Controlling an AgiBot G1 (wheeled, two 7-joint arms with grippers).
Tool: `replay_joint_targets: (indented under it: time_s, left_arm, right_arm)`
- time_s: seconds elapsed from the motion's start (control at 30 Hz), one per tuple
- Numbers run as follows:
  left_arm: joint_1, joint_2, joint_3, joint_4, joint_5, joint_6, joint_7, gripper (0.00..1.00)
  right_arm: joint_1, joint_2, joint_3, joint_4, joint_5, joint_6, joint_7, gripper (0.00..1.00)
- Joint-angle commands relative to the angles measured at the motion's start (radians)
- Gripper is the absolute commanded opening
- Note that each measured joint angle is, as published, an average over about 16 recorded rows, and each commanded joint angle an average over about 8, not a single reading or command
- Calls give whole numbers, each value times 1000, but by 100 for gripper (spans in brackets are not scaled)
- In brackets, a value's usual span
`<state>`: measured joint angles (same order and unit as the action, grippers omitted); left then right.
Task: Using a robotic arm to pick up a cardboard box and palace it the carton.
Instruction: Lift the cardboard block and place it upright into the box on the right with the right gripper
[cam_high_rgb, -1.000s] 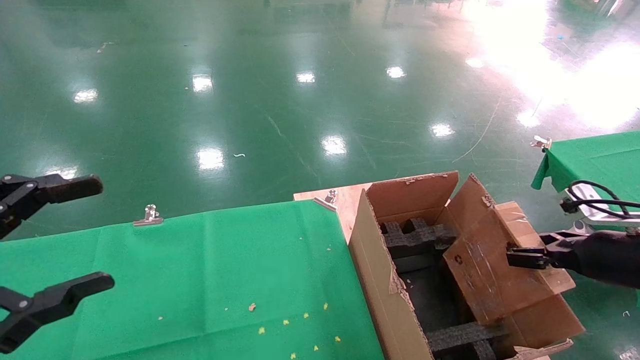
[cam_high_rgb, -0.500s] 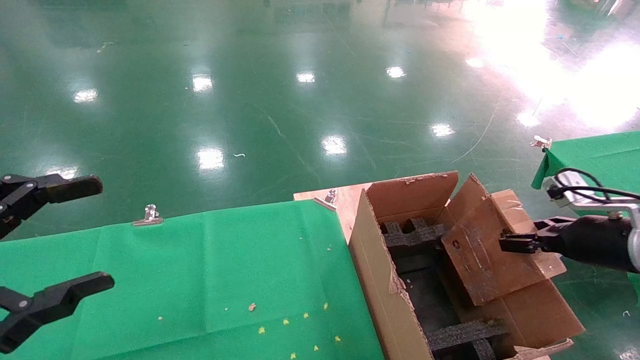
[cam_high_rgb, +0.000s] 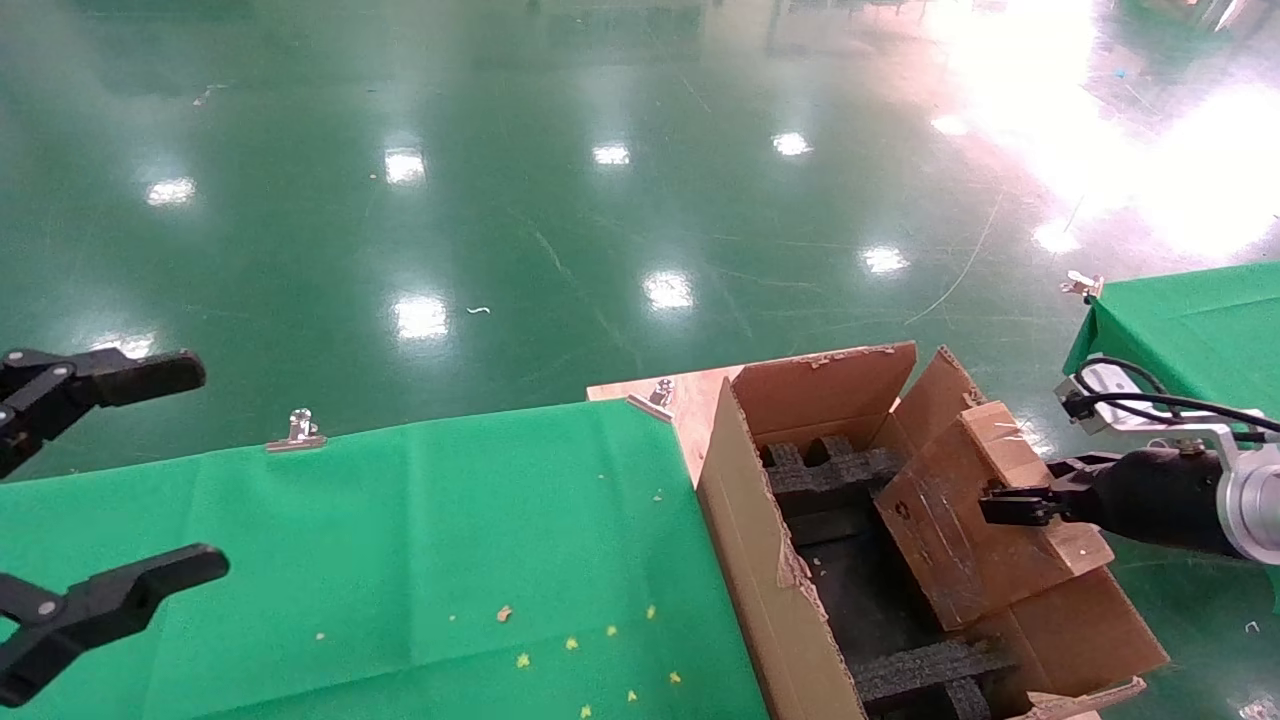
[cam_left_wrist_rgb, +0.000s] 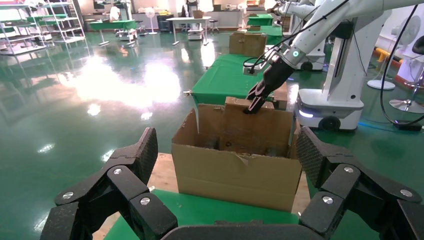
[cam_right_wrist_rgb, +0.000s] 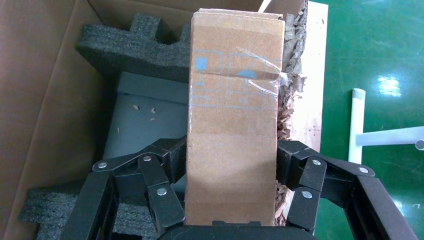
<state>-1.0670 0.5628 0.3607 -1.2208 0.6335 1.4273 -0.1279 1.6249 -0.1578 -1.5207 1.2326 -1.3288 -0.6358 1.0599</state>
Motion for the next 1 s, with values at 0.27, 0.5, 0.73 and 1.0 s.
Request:
replay_joint_targets:
  time_s: [0.27, 0.5, 0.73, 1.0]
  left_arm:
    - [0, 0, 0, 0, 0, 0, 0, 100]
    - [0, 0, 0, 0, 0, 0, 0, 100]
    - [0, 0, 0, 0, 0, 0, 0, 100]
    - [0, 0, 0, 0, 0, 0, 0, 100]
  right_arm:
    - [-5, -17, -8, -29, -19, 10, 36, 0]
    - [8, -64, -25, -73, -110, 1, 156, 0]
    - [32, -101, -41, -61, -223, -30, 285, 0]
    - [40, -155, -64, -54, -351, -48, 429, 0]
